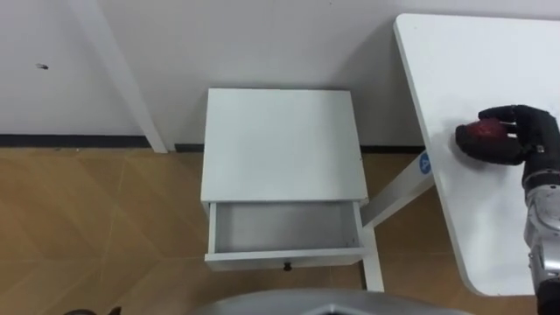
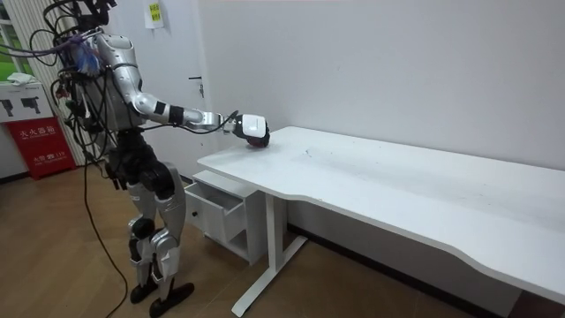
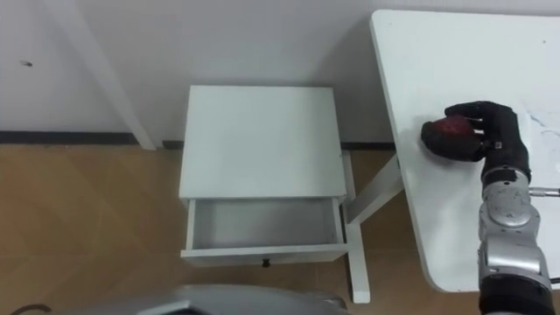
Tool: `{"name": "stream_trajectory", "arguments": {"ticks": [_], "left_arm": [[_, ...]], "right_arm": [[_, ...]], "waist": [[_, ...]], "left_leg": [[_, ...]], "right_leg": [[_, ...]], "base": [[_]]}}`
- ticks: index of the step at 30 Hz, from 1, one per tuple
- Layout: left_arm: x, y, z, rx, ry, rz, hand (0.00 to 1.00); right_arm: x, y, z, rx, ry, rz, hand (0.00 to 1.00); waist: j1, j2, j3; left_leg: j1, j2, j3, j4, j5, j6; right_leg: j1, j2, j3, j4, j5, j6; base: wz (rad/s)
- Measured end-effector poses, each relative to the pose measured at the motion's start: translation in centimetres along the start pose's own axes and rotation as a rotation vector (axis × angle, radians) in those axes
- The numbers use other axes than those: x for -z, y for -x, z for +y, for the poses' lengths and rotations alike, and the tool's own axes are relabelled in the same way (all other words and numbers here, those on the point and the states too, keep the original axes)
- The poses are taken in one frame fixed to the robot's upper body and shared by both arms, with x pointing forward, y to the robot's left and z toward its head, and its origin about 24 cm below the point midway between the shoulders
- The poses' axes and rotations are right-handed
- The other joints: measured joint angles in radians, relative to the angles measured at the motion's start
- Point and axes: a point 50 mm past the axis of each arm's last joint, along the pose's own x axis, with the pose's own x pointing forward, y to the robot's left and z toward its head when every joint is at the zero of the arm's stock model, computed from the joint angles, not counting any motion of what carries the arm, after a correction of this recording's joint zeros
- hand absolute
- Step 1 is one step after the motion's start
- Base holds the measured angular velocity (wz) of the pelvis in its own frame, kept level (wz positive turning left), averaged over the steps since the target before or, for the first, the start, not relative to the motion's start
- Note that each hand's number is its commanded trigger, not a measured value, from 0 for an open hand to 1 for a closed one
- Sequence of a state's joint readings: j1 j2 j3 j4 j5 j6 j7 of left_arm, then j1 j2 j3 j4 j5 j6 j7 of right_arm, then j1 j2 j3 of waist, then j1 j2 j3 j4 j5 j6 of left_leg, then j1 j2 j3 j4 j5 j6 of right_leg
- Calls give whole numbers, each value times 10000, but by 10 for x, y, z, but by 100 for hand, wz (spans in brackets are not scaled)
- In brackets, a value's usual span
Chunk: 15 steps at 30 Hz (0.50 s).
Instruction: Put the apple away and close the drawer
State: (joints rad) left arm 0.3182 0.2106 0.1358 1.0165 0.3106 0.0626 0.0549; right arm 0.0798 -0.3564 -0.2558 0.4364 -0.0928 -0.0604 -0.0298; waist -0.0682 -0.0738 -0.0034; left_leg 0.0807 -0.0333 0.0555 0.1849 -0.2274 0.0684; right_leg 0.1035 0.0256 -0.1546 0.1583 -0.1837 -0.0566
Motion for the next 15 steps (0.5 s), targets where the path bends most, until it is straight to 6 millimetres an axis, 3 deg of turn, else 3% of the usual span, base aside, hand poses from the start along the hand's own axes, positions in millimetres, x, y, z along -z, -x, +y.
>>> {"name": "stream_trajectory", "arguments": {"ticks": [7, 15], "left_arm": [[-8, -1, 0, 59, 5, -177, 0], [-22, -3, -2, 64, -252, -574, 0]], "right_arm": [[-10, 1, 13, -883, 458, -359, 100], [-47, 11, 49, -2987, 1574, -2048, 100]], "waist": [[188, -69, 13], [476, 76, 76]], "left_leg": [[10, 6, 13, 27, -1, 0], [-12, 5, 0, 29, -1, 1]], "right_leg": [[-14, -6, 0, 93, 0, 0], [-35, -6, -7, 103, 0, 0]], "base": [[0], [0]]}}
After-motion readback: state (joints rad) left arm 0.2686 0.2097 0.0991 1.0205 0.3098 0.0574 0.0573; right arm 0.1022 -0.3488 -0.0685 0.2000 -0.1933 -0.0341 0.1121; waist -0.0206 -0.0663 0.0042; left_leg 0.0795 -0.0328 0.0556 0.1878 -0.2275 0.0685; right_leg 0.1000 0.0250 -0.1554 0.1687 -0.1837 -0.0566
